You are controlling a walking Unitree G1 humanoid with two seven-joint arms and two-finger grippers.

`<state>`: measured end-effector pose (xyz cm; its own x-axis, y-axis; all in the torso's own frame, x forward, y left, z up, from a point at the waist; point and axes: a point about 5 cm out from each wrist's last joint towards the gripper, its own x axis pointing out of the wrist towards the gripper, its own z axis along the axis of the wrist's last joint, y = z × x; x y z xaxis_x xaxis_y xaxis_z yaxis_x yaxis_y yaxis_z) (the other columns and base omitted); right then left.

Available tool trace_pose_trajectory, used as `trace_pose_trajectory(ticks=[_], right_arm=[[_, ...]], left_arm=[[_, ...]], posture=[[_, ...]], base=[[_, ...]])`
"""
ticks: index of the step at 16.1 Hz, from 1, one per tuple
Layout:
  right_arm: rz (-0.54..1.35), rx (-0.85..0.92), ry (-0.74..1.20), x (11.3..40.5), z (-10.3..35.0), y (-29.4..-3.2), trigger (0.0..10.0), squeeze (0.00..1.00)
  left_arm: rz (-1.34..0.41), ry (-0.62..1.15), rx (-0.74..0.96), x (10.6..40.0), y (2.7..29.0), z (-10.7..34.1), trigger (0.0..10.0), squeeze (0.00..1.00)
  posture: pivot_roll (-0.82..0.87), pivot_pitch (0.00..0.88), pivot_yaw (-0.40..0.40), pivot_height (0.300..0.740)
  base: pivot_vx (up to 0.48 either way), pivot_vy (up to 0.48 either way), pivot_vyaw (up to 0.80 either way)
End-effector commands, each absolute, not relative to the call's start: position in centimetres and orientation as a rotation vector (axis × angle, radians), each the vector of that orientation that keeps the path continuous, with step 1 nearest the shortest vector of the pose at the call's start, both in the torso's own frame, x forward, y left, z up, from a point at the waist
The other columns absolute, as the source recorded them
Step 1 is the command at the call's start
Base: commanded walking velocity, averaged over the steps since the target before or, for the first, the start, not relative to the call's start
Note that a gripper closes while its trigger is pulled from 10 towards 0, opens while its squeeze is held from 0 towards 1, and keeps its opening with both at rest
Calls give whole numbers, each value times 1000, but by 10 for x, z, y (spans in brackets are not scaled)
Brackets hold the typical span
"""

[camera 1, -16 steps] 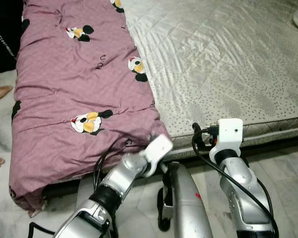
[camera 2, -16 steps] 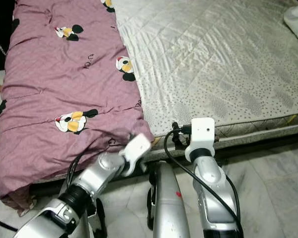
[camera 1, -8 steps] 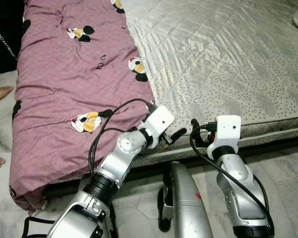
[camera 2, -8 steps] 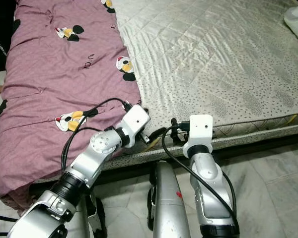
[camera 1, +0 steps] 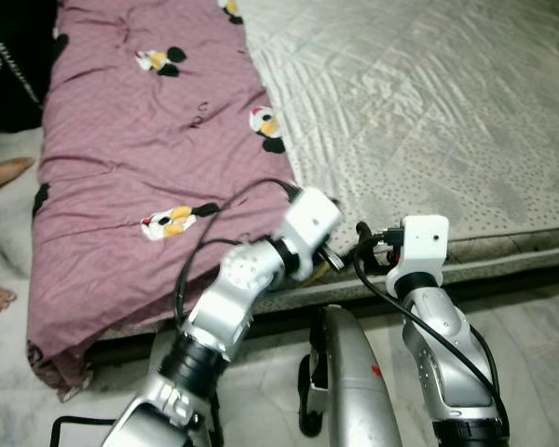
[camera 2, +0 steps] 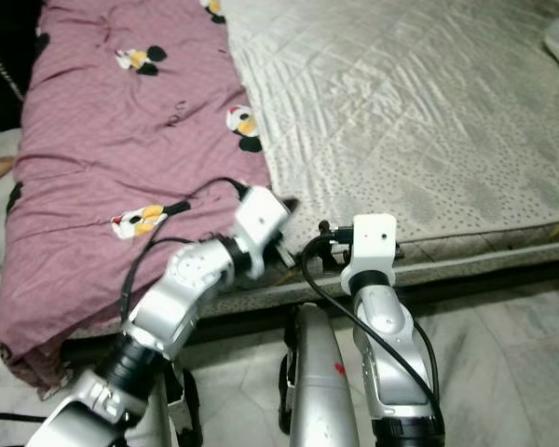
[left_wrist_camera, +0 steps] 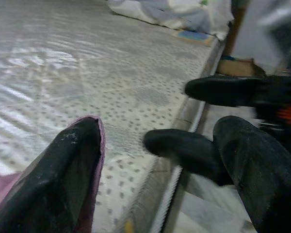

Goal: Clean up the room

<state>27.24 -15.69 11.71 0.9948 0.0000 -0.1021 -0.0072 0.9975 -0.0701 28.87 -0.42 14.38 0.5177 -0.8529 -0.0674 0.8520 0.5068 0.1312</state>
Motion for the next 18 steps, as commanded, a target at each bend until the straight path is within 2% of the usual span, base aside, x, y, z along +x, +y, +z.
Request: trace_pose_trajectory(ticks=[1,3,4,8,10,11,13,15,17,18], right_arm=[[-11,-74,93,273,118,-159,10000,0],[-12,-74,93,273,117,-160,10000,0],[-11,-74,94,274,117,-160,10000,0],[1,-111,116,276,114,-160,10000,0],[-25,-178,183,277,107,-169,10000,0],[-34,-184,200,276,105,-173,10000,0],[-51,-218,286,261,93,-189,10000,0],[-80,-247,334,260,93,-188,10000,0],[-225,-218,339,247,88,-228,10000,0],[-254,-193,322,248,89,-231,10000,0]], left_arm=[[-1128,27,193,275,-17,140,10000,0],[-1140,240,317,269,-7,109,10000,0],[-1088,260,342,273,-1,103,10000,0],[-893,334,311,282,28,96,10000,0],[-740,416,185,288,44,82,10000,0],[-719,407,170,290,46,81,10000,0],[-693,236,129,289,40,98,10000,0],[-619,178,101,301,54,108,10000,0],[-541,20,7,307,57,137,10000,0],[-506,13,-57,307,59,139,10000,0]], posture=[[-112,161,-36,572],[-107,158,-35,572],[-107,158,-35,572],[-91,148,-42,572],[-83,141,-49,572],[-83,141,-49,572],[-91,138,-53,572],[-95,139,-53,572],[-100,141,-49,572],[-100,141,-46,572]], base=[[0,0,0],[0,0,0],[0,0,0],[0,0,0],[0,0,0],[0,0,0],[0,0,0],[0,0,0],[0,0,0],[0,0,0]])
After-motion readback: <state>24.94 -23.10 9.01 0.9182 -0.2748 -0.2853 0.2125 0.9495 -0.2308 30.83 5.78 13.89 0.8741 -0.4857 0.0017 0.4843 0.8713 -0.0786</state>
